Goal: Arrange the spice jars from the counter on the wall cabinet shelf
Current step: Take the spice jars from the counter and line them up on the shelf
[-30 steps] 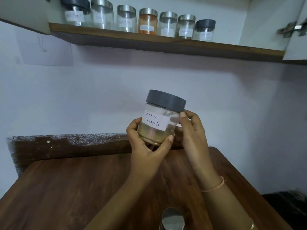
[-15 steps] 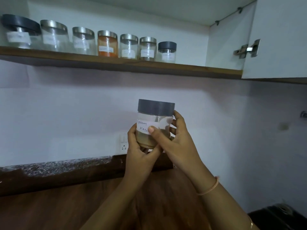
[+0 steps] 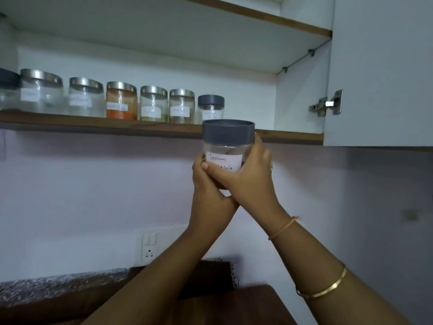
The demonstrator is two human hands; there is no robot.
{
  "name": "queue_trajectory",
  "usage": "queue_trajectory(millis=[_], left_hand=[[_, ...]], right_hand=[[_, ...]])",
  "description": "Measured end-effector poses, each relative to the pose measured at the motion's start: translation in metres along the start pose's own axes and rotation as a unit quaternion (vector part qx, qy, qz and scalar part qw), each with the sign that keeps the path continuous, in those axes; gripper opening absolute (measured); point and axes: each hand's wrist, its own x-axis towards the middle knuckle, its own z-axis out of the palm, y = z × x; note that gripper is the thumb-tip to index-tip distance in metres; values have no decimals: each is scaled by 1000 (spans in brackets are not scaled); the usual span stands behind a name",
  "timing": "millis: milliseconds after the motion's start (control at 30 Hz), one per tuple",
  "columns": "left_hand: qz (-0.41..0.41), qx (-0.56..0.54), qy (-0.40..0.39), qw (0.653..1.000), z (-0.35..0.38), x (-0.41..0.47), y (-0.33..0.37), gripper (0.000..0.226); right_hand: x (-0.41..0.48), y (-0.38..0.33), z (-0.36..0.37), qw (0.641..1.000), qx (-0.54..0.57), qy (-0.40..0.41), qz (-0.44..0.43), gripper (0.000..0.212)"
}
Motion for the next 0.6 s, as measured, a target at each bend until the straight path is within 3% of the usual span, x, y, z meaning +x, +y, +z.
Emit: queue_trajectory(millis=[67,133,233,300,500,600], left_hand=[[28,36,-38,998,6,18,-1,99],[65,136,-39,988,11,37,-3,93],[75,365,18,928,17,69,-6,65],[84,450,38,888,18,86,-9,61],[131,568,48,811,16,122,-57,54],[188,569,86,796,17,125,-79,45]], right_hand=[[21,6,-8,1000,14,15,-14,94],[44,11,-16,999,23,26,-27,95],[78,18,-26,998,31,39,-48,97],[97,22,-28,997,32,40,-58,95],[147,37,-19,997,33,32,-59,85],[162,51,-10,998,-7,23,-65,98]])
